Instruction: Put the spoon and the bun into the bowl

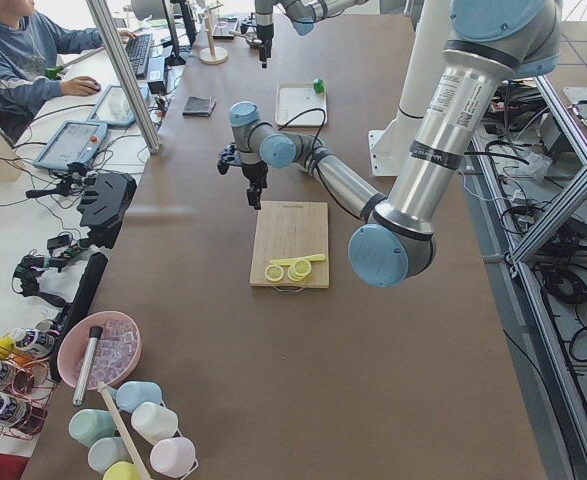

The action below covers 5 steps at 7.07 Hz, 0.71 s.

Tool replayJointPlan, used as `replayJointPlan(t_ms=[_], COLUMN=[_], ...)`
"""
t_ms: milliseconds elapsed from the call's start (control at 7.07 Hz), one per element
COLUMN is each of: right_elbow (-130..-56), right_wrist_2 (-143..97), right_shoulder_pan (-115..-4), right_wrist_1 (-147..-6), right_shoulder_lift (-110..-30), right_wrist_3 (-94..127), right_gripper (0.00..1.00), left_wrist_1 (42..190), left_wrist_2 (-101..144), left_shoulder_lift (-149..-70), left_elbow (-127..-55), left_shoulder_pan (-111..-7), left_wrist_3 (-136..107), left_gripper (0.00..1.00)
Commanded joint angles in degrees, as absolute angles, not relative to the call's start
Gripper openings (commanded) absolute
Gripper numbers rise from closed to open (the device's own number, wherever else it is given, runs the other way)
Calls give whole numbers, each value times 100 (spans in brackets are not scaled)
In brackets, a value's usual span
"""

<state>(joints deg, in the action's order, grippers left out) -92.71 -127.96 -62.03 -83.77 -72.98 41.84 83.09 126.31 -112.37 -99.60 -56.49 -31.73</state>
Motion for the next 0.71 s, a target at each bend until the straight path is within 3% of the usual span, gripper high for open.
replayJointPlan(t_ms=[0,283,566], right_elbow=[-8354,-7501,-6859], right_wrist_2=[-13095,-13113,-13043], right_shoulder_pan=[-7308,-8100,-8690], right_wrist_1=[-8376,-8402,-8394], right_shoulder_lift=[-7636,-7708,-7822], right_wrist_3=[1882,463,-374], right_gripper=[100,100,100], left_wrist_1=[7893,7884,7901], left_wrist_2=[13057,13490,13247], left_shoulder_lift=[-10962,-10740,-10749], left_elbow=[-9329,-8223,-7614], left_shoulder_pan=[-7007,-8353,-8936], left_wrist_3=[-1255,808,1237], left_gripper=[98,98,98])
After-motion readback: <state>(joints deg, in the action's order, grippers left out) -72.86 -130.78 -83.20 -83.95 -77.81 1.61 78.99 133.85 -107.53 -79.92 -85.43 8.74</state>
